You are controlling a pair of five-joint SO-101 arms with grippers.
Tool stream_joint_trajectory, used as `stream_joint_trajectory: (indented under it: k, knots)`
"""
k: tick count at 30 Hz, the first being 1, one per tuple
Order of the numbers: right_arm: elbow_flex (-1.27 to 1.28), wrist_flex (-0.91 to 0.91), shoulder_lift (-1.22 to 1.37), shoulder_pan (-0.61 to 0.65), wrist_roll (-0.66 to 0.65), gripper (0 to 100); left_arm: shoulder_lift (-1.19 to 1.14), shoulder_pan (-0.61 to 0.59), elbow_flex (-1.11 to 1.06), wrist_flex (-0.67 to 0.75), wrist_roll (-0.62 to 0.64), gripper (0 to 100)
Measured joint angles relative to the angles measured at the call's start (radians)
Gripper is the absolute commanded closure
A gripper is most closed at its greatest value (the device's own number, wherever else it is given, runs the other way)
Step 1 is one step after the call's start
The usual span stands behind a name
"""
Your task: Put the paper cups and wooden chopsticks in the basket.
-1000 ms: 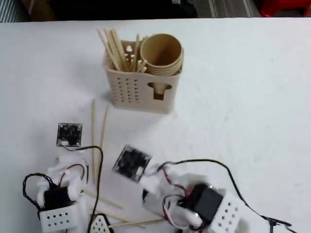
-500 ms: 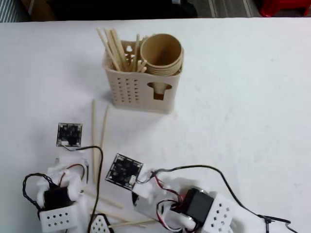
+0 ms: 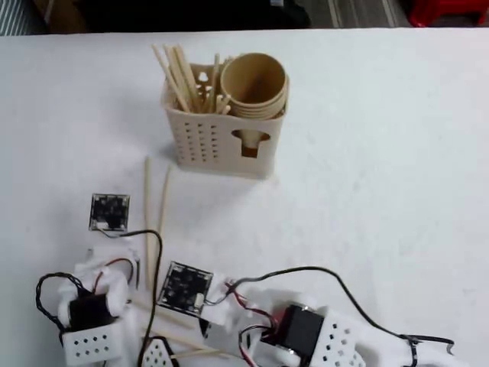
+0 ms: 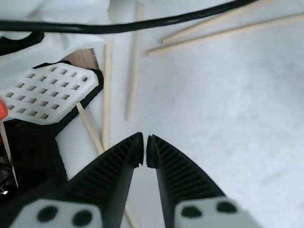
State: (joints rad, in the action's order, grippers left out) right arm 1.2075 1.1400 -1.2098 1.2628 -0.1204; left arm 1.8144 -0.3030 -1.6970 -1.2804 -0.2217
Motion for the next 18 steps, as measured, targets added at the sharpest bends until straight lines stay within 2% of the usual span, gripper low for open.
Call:
stream_joint_trajectory:
  k: [5,7,11,18]
  knots:
    - [0.061,-0.081,0.0,-0.002,0.0,97.2,0.0,0.0,0.005,0.0,-0.002,97]
    - [0.081,-0.121,0.0,-0.002,0.0,97.2,0.0,-0.038,0.038,0.0,-0.002,97]
    - [0.084,-0.166,0.0,-0.002,0.0,97.1,0.0,-0.221,0.133,0.023,-0.002,97]
    - [0.084,-0.258,0.011,0.003,0.0,96.8,0.002,-0.557,0.138,0.265,-0.002,97]
